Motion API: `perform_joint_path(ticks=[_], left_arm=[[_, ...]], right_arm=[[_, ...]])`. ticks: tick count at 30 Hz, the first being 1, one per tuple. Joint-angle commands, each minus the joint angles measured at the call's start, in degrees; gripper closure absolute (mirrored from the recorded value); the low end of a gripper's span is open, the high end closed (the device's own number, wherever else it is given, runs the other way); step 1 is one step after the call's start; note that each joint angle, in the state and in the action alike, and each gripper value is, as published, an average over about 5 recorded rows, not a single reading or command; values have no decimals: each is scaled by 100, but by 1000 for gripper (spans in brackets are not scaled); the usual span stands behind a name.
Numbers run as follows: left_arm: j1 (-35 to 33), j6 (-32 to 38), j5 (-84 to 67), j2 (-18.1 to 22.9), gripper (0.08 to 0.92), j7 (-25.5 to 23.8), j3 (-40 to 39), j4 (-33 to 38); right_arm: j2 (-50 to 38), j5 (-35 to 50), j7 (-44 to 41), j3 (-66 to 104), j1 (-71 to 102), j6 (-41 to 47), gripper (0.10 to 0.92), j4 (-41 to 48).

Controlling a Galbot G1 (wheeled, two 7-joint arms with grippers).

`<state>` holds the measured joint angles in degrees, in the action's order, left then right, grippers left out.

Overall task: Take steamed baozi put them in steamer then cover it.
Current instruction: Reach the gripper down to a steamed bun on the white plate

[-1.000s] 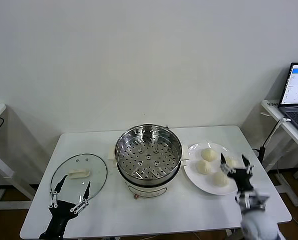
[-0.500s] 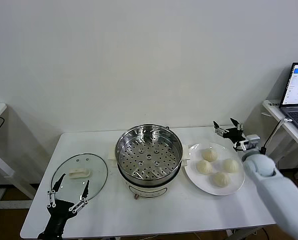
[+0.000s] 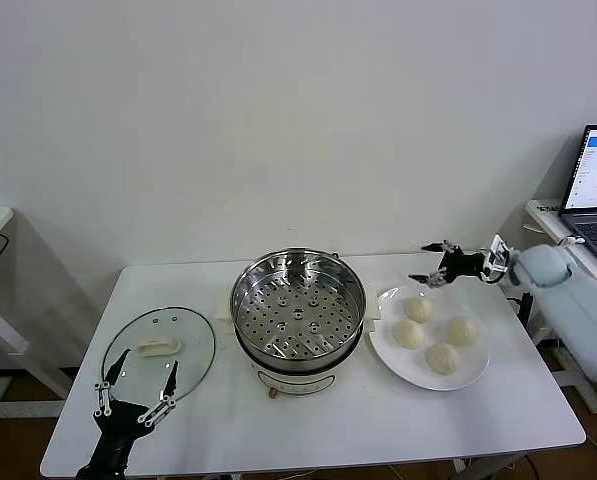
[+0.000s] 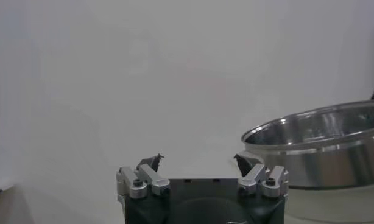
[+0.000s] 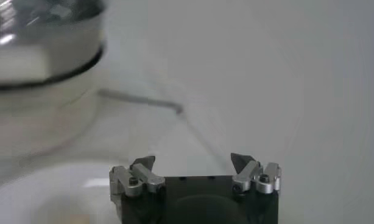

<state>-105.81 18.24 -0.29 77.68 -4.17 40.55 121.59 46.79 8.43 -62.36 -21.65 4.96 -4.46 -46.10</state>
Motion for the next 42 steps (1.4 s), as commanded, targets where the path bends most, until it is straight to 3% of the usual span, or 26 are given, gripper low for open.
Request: perform_joint_path(ticks=[1, 15, 36, 42], left_arm=[[-35, -23, -33, 38, 177, 11, 16, 22], [-83, -67, -96, 64, 177, 28, 46, 7], [-61, -46, -94, 68, 177, 60, 36, -81], [-61, -42, -94, 80, 177, 68, 34, -83]], right_arm=[[428, -1646, -1278, -1170, -1021, -197, 203, 785], [1172, -2287, -774, -1403, -964, -309, 203, 1333], [1607, -2785, -428, -1379, -801, -537, 203, 1716], [1619, -2803, -377, -1377, -768, -547, 281, 1715]])
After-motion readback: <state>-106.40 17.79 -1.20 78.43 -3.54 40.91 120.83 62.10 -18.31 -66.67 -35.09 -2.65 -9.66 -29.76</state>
